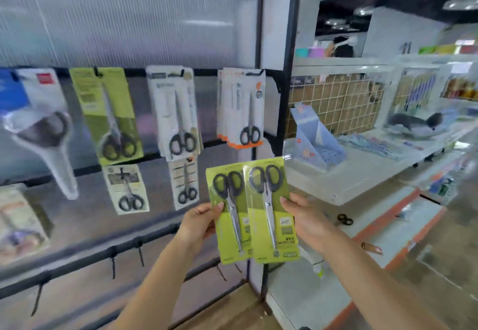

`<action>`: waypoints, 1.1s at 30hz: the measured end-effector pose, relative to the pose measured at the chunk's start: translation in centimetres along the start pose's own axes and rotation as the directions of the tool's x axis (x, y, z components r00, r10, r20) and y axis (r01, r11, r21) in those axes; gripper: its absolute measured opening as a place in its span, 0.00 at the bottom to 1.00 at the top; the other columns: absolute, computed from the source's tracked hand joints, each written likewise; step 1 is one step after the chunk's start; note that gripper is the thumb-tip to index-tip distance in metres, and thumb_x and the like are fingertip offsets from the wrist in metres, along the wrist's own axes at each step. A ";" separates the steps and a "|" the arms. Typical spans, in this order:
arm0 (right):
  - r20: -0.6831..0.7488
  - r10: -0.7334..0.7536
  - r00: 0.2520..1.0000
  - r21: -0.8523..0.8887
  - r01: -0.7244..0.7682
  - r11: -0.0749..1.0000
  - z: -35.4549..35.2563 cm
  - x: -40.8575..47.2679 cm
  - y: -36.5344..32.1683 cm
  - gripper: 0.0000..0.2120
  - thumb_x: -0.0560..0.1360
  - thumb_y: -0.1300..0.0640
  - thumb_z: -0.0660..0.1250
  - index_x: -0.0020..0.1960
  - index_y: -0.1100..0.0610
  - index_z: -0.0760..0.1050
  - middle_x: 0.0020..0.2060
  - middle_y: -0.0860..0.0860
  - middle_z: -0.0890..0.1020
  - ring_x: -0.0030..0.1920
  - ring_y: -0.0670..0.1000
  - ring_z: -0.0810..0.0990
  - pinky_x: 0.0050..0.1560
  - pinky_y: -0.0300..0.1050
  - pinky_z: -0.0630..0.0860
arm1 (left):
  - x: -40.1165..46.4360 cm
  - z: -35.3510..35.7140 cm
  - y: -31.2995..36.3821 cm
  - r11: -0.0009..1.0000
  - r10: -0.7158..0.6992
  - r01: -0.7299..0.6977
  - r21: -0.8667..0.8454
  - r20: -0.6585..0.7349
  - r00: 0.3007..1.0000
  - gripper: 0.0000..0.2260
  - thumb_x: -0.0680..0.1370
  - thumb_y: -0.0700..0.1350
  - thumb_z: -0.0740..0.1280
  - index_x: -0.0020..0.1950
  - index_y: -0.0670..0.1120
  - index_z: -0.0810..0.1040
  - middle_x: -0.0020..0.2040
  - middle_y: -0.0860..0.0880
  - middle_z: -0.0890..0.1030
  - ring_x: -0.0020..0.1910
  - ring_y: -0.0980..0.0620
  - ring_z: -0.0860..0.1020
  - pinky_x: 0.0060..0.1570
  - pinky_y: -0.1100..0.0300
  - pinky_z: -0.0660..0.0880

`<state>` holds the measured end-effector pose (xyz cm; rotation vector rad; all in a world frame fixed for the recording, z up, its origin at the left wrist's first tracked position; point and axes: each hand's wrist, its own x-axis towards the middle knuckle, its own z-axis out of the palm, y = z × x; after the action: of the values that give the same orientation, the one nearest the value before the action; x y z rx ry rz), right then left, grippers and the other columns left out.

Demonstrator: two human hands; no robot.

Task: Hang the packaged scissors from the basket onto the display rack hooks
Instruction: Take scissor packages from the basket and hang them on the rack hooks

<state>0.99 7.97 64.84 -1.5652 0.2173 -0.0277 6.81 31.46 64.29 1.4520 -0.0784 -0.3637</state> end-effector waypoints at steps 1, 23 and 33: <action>0.034 0.008 0.999 -0.010 -0.007 1.000 1.9 -0.4 -0.9 0.44 0.58 0.32 0.75 0.69 0.48 0.69 0.69 0.49 0.71 0.69 0.53 0.68 0.69 0.63 0.64 | -0.7 -1.2 0.3 1.000 -0.001 0.001 -0.005 -0.014 1.000 0.05 0.74 0.45 0.70 0.43 0.43 0.81 0.40 0.42 0.82 0.41 0.45 0.76 0.48 0.50 0.71; 0.631 0.017 0.776 -0.729 0.585 0.354 23.8 0.2 -12.2 0.11 0.75 0.50 0.67 0.53 0.56 0.75 0.39 0.44 0.75 0.37 0.41 0.74 0.36 0.34 0.69 | -10.8 -17.9 6.6 0.992 0.125 -0.121 0.032 -0.251 0.960 0.07 0.78 0.45 0.64 0.46 0.42 0.76 0.37 0.47 0.83 0.34 0.50 0.82 0.33 0.58 0.79; 0.553 -0.424 0.717 -0.737 0.658 0.153 23.7 4.4 -12.5 0.21 0.75 0.44 0.65 0.64 0.52 0.71 0.62 0.48 0.73 0.63 0.50 0.70 0.69 0.52 0.60 | -8.7 -16.8 6.5 0.967 0.252 -0.239 0.085 -0.433 0.865 0.07 0.76 0.39 0.67 0.52 0.38 0.78 0.46 0.38 0.84 0.43 0.41 0.82 0.40 0.51 0.79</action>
<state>10.51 30.60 76.44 -2.7143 -0.7146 -0.3839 4.40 50.46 69.94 1.5006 0.0991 0.1834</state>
